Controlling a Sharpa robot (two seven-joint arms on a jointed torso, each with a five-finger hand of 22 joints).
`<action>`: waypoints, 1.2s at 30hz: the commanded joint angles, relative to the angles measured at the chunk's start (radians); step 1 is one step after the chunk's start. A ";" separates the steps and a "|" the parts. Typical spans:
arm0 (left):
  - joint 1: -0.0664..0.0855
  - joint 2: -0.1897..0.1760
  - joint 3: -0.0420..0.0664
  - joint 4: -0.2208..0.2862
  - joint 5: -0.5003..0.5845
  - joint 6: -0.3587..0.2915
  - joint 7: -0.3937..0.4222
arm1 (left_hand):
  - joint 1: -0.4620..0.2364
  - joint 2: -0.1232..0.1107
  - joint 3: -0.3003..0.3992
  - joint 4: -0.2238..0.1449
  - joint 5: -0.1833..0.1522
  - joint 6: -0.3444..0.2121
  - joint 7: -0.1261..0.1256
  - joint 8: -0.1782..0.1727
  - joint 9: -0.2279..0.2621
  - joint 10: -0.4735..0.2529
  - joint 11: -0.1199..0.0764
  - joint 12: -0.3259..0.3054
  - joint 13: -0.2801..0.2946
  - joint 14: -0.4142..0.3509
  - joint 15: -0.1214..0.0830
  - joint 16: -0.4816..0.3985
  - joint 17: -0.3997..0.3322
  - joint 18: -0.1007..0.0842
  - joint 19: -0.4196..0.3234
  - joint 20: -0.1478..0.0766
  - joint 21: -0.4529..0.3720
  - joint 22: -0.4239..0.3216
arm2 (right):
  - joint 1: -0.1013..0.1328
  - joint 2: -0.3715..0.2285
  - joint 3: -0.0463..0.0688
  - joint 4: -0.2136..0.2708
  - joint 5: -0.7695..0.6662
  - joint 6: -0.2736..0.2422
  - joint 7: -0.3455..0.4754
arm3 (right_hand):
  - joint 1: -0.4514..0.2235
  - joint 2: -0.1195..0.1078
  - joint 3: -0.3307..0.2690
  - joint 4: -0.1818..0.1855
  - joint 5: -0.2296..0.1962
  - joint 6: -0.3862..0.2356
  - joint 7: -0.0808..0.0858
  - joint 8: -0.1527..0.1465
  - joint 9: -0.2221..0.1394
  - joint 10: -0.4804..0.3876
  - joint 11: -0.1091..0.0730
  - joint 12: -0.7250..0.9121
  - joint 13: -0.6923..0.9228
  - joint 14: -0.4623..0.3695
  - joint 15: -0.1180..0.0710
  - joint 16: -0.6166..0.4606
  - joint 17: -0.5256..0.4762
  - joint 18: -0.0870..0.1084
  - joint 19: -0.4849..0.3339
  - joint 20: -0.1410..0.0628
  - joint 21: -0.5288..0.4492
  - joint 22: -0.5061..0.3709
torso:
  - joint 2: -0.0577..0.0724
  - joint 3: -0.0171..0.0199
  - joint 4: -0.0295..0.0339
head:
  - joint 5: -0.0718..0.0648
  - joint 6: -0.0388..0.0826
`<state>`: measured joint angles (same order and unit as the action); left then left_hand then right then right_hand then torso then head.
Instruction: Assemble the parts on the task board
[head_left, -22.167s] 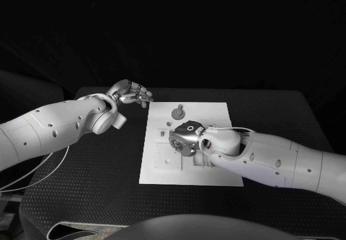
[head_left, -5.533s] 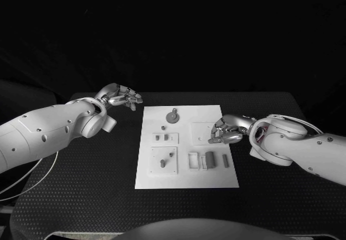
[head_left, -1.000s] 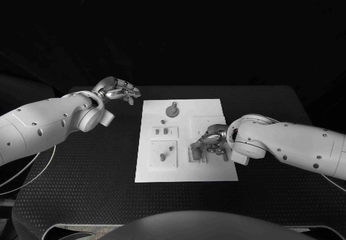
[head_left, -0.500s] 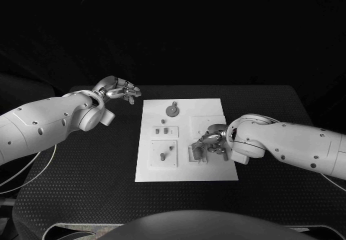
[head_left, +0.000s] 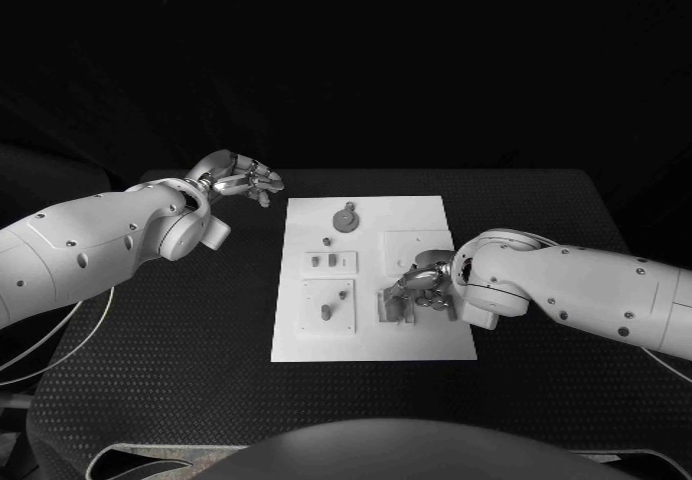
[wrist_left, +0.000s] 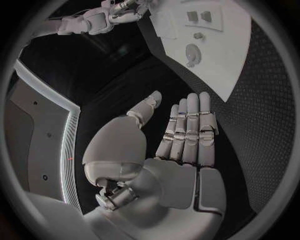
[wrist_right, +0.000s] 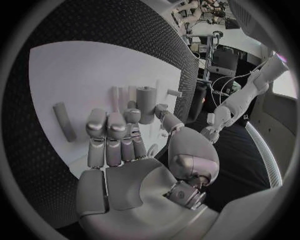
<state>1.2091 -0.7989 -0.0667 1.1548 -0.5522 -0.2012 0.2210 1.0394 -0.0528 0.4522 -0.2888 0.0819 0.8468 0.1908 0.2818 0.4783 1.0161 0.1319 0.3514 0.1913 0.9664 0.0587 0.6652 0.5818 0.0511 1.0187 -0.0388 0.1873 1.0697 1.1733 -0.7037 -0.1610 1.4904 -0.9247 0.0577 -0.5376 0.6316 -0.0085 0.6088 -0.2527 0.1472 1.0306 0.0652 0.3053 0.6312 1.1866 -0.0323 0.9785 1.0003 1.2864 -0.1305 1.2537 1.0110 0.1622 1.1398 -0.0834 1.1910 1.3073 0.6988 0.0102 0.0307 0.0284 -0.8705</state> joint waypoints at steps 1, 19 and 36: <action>0.001 0.001 0.001 0.002 0.006 0.011 0.006 | -0.008 0.000 -0.001 0.001 0.004 0.002 -0.007 0.004 -0.002 -0.003 -0.001 0.004 0.001 0.002 0.000 -0.003 0.001 0.011 0.006 -0.002 0.004 0.001 | -0.001 0.001 -0.002 -0.002 -0.010 0.024 0.001 | -0.014 -0.021 0.002 0.011 0.005 0.013 0.013 -0.008 -0.001 -0.011 -0.001 -0.004 -0.001 -0.006 -0.005 -0.005 0.002 0.100 0.001 0.007 -0.005 0.005 | 0.000 0.0003 -0.0001 | 0.001 -0.001; 0.001 0.003 0.001 0.001 0.006 0.011 0.005 | -0.009 0.000 -0.001 0.001 0.004 0.002 -0.007 0.004 -0.002 -0.004 -0.001 0.004 0.002 0.001 0.000 -0.004 0.002 0.011 0.005 -0.002 0.004 0.002 | -0.004 0.004 -0.006 -0.002 -0.028 0.011 0.008 | -0.037 -0.086 0.020 0.038 0.004 -0.014 0.022 -0.026 -0.004 -0.032 0.008 -0.007 -0.002 -0.020 0.001 -0.018 0.004 0.100 -0.007 0.004 -0.018 0.001 | 0.000 0.0006 -0.0008 | 0.002 -0.002; 0.001 0.004 0.001 -0.001 0.006 0.012 0.004 | -0.009 0.000 -0.001 0.001 0.004 0.001 -0.007 0.004 -0.002 -0.004 -0.001 0.005 0.002 0.001 0.000 -0.004 0.003 0.010 0.005 -0.002 0.004 0.002 | -0.004 0.003 -0.006 0.001 -0.031 -0.003 0.012 | -0.035 -0.118 0.026 0.043 0.004 -0.039 0.031 -0.039 -0.005 -0.048 0.017 -0.006 -0.002 -0.030 0.009 -0.024 0.006 0.100 -0.012 0.005 -0.027 -0.002 | 0.000 0.0001 -0.0001 | 0.004 -0.002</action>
<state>1.2092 -0.7963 -0.0667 1.1531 -0.5522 -0.2008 0.2198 1.0395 -0.0528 0.4523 -0.2889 0.0819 0.8468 0.1908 0.2817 0.4775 1.0161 0.1319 0.3514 0.1919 0.9664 0.0587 0.6652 0.5839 0.0429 1.0187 -0.0388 0.1873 1.0703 1.1711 -0.7001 -0.1659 1.4904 -0.9434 0.0570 -0.5304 0.5981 -0.1162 0.6306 -0.2125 0.1511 1.0008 0.0930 0.2703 0.6258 1.1453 -0.0161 0.9747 0.9996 1.2636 -0.1230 1.2344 1.0162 0.1758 1.1360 -0.0797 1.1674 1.3060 0.6986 0.0104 0.0303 0.0317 -0.8725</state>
